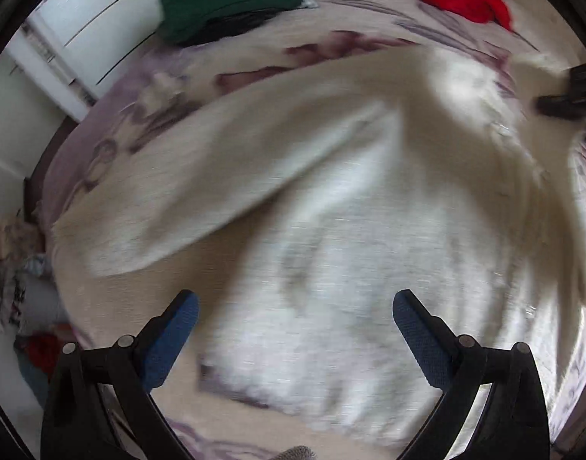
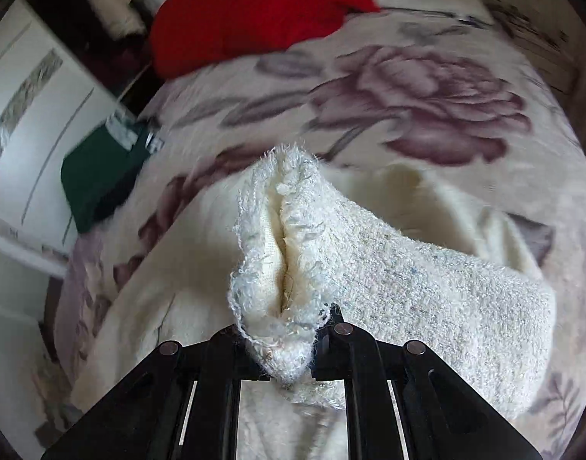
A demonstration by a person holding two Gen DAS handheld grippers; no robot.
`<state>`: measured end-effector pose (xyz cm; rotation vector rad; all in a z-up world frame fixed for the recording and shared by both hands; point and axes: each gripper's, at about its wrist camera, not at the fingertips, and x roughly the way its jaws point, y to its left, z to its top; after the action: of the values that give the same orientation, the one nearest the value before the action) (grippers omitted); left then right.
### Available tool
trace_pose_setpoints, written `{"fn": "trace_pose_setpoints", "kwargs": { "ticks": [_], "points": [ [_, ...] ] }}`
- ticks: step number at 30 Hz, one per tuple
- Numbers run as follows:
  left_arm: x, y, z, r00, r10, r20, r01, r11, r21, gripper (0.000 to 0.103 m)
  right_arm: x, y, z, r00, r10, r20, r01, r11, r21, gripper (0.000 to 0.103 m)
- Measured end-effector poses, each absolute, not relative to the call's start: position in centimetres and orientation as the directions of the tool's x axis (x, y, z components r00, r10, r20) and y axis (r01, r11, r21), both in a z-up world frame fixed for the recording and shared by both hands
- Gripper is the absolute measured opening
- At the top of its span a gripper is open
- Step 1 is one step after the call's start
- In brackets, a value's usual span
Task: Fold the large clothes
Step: 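Fold the held sleeve across the cardigan body with the right gripper, then release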
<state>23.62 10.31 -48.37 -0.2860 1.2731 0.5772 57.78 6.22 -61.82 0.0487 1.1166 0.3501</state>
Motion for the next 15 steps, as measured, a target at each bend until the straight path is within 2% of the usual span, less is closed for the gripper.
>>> {"fn": "trace_pose_setpoints", "kwargs": {
  "ticks": [3, 5, 6, 7, 8, 9, 10, 13, 15],
  "points": [
    [22.4, 14.0, -48.3, 0.149, 0.268, -0.952, -0.577, 0.805, 0.137, 0.103, 56.5, 16.6, -68.4, 0.292, 0.263, -0.919, -0.383, 0.913, 0.139, 0.012],
    [22.3, 15.3, -48.1, 0.152, 0.273, -0.950, -0.574, 0.807, 0.140, 0.103, 56.0, 20.1, -73.3, 0.161, 0.247, -0.956, -0.419, 0.894, 0.161, 0.019],
    [22.5, 15.9, -47.9, 0.159, 0.267, -0.951, -0.568, 0.812, 0.133, 0.103, 55.6, 20.6, -75.0, 0.115, 0.222, -0.968, -0.407, 0.900, 0.158, 0.027],
    [22.8, 16.4, -47.8, 0.167, 0.259, -0.951, -0.562, 0.818, 0.123, 0.103, 55.0, 20.3, -75.7, 0.093, 0.233, -0.968, -0.393, 0.902, 0.179, 0.040],
    [23.3, 16.9, -47.7, 0.199, 0.238, -0.951, -0.559, 0.824, 0.090, 0.103, 54.8, 19.6, -75.7, 0.063, 0.294, -0.954, -0.369, 0.895, 0.251, 0.049],
    [24.0, 17.3, -47.6, 0.217, 0.219, -0.951, -0.551, 0.832, 0.066, 0.103, 54.8, 18.3, -75.2, 0.035, 0.358, -0.933, -0.331, 0.885, 0.327, 0.068],
    [24.9, 17.5, -47.5, 0.238, 0.195, -0.952, -0.541, 0.840, 0.037, 0.103, 54.6, 16.4, -74.3, 0.026, 0.424, -0.905, -0.288, 0.871, 0.399, 0.080],
    [28.0, 17.9, -47.8, 0.303, 0.108, -0.947, -0.499, 0.865, -0.060, 0.103, 53.7, 8.7, -70.5, 0.096, 0.524, -0.846, -0.181, 0.845, 0.503, 0.080],
    [31.0, 17.5, -48.3, 0.328, 0.045, -0.944, -0.457, 0.882, -0.116, 0.103, 53.0, 2.2, -68.6, 0.170, 0.486, -0.858, -0.084, 0.874, 0.478, 0.080]
  ]
}}
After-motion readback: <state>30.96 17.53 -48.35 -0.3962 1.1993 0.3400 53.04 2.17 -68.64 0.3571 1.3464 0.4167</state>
